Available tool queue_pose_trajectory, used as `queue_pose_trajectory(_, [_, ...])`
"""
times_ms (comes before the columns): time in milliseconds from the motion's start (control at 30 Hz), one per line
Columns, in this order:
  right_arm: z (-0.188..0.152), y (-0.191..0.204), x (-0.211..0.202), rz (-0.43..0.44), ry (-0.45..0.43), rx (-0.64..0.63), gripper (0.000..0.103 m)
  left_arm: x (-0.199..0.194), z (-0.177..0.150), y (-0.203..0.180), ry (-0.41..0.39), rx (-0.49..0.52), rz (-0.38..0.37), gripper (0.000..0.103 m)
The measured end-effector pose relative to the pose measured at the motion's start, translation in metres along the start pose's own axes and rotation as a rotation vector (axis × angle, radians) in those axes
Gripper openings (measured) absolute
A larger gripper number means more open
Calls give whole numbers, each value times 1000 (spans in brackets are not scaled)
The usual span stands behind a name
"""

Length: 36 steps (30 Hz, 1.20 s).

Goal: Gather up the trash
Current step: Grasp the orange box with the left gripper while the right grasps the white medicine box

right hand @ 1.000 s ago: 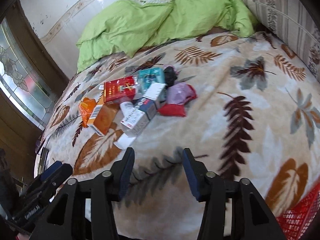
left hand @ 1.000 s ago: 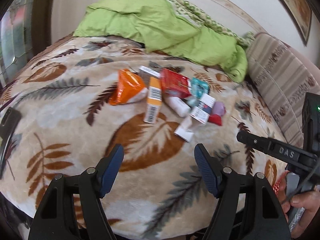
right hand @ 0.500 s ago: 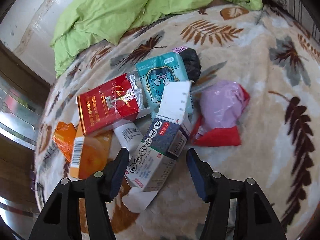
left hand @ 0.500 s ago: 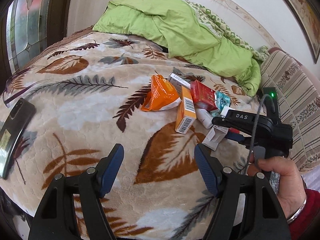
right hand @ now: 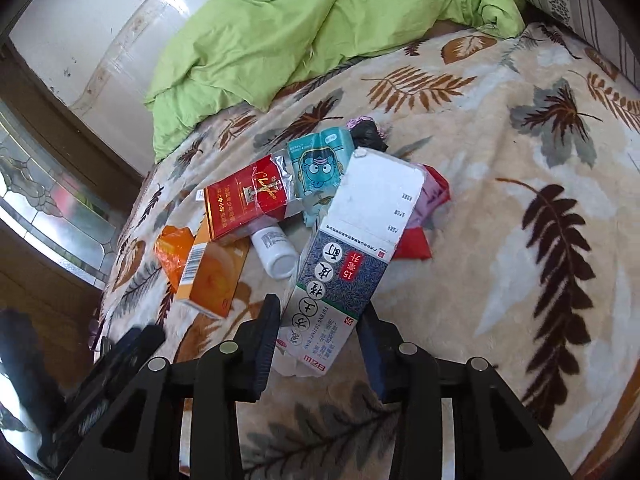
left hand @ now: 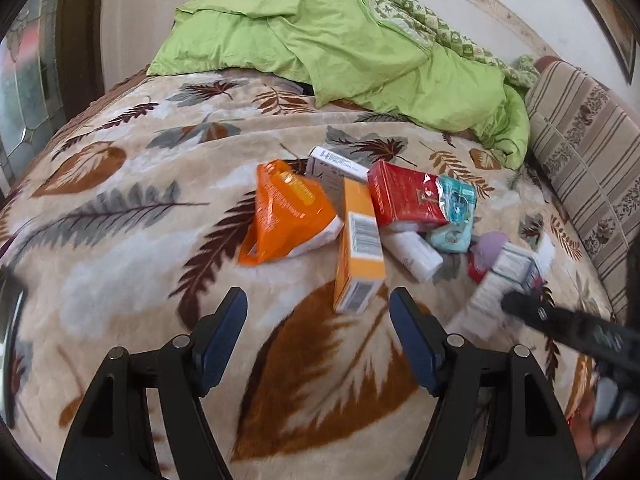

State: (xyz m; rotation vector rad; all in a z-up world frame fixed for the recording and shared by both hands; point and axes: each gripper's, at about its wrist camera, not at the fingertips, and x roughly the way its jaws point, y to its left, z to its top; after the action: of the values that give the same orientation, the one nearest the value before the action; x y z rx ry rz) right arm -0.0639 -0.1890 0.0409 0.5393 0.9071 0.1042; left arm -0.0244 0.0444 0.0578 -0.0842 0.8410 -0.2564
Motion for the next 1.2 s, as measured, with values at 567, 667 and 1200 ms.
queue_pose_trajectory(567, [-6,-18,-50,43,47,-21,39,22,-9,-16,59,30,-34,23])
queue_pose_trajectory(667, [-11,-13,-53,6,124,-98,39,0,-27,-13,61,29,-66,23])
queue_pose_trajectory(1200, [-34,-4,-3,-168,97,-170,51,10,-51,-19,18,32,13,23])
